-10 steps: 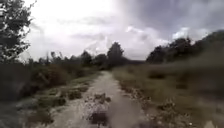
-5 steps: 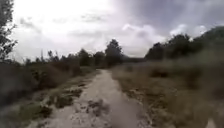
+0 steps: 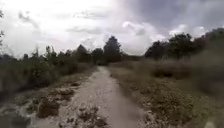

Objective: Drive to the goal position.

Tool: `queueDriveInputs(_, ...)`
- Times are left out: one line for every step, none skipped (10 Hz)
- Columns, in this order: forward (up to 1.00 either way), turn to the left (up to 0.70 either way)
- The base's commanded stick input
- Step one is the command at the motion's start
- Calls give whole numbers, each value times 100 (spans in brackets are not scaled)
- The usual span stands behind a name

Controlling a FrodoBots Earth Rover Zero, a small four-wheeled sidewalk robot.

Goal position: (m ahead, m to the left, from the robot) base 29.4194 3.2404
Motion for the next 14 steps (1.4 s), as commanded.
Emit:
queueDriveInputs(70,26)
queueDriveInputs(70,35)
queueDriveInputs(70,30)
queueDriveInputs(70,20)
queueDriveInputs(70,2)
queueDriveInputs(70,0)
queueDriveInputs(70,0)
queueDriveInputs(70,0)
queueDriveInputs(70,0)
queueDriveInputs(70,0)
queueDriveInputs(70,0)
queueDriveInputs(70,0)
queueDriveInputs(70,0)
queueDriveInputs(70,0)
